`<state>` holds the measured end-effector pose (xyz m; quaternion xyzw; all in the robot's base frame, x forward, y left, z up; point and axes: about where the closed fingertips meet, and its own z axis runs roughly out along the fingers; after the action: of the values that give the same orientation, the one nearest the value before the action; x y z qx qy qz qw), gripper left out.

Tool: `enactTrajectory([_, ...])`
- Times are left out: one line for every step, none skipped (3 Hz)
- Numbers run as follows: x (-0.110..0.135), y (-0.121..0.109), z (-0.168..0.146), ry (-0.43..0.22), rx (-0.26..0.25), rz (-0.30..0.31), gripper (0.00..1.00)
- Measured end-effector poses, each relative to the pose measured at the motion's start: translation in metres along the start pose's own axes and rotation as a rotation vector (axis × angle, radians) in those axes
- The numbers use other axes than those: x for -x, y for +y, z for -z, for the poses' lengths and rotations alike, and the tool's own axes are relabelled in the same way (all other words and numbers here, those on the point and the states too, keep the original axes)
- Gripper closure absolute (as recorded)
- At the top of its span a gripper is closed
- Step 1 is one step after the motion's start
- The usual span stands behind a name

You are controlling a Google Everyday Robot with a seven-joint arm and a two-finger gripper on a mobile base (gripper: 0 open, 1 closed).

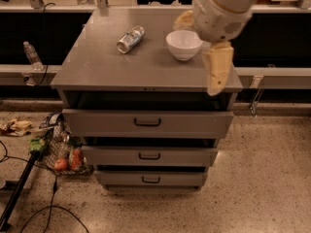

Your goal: Place redbull can into white bowl

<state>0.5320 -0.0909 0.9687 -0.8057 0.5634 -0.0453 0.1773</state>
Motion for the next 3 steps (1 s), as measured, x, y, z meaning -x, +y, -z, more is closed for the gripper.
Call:
enactTrajectory([0.009,-0.014,-0.001,-0.016,-0.016,0.112,0.00])
enactTrajectory([0.009,-0.014,-0.001,-0.016,-0.016,0.113,0.00])
enactTrajectory([0.018,-0.066,-0.021,-0.039,-0.028,0.280,0.00])
